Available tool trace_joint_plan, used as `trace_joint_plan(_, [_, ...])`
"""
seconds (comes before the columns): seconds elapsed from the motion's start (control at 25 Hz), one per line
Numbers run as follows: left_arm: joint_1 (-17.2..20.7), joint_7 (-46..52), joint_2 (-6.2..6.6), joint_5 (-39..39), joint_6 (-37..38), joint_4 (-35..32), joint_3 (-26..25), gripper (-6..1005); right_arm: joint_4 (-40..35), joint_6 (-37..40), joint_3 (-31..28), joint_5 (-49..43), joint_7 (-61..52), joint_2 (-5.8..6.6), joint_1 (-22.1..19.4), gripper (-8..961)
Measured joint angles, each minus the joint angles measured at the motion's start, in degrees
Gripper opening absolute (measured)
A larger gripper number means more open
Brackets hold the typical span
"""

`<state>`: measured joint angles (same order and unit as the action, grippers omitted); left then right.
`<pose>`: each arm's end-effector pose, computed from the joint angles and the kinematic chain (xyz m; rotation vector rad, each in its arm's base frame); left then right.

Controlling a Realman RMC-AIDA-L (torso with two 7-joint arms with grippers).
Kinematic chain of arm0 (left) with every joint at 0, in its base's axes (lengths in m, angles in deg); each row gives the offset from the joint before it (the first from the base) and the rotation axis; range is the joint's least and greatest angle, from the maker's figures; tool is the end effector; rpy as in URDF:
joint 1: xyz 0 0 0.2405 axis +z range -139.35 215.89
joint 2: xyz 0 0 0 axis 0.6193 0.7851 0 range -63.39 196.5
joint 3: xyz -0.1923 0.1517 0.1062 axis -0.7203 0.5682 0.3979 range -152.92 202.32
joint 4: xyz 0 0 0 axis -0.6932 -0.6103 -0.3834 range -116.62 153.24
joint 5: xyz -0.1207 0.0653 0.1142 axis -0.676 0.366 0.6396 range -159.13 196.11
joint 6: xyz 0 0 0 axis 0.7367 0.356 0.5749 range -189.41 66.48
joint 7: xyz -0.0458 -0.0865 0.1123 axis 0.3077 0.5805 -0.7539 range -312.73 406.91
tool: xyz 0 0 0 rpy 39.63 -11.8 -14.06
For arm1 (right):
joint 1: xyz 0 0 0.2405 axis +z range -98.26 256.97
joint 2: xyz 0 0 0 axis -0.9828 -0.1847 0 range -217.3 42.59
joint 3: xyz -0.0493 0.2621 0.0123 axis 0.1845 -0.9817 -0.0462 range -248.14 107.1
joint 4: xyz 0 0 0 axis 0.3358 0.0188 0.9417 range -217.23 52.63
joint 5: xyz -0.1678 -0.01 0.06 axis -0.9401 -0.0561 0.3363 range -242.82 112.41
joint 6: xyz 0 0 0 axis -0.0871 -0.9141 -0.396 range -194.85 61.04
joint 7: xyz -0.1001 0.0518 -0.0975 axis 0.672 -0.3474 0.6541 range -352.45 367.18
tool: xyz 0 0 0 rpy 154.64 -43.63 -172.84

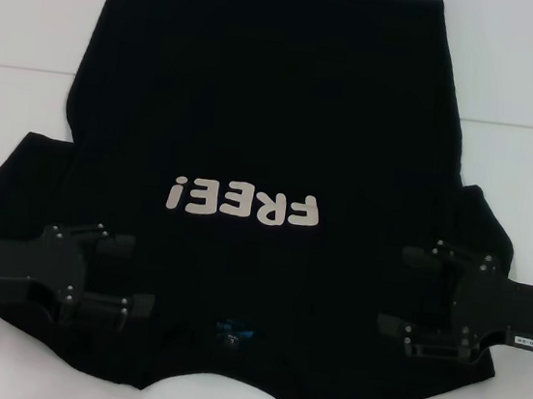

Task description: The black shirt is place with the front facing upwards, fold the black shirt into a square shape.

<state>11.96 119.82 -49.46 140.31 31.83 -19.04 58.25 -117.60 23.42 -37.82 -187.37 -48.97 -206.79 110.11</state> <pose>-0.2915 0.2867 0.0111 -2.7326 -0.5900 -0.5679 0.2626 0.3035 -0.0160 -2.7525 0.1676 0.5684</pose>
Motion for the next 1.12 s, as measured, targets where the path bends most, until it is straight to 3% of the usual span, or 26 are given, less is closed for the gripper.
trace_joint_plan(0.48, [0.0,0.5,0.00,0.0,-0.1,0.2,-0.2,918,0.1,0.0,0.0,0.0,0.0,0.00,0.0,934])
trace_joint_plan(0.64, [0.0,4.9,0.24,0.0,0.0,0.0,-1.5,912,0.2,0.0,-0.2,0.0,0.0,-0.03,0.0,935])
trace_joint_plan(0.88, [-1.3,32.1,4.39,0.8,0.6,-0.1,-8.2,904,0.3,-0.1,-0.5,0.1,-0.3,-0.07,-0.1,935])
trace_joint_plan(1.12, [-2.3,55.3,7.85,8.8,-2.2,-1.9,-16.4,896,0.9,-1.9,-0.1,0.1,-3.0,-0.17,0.2,934])
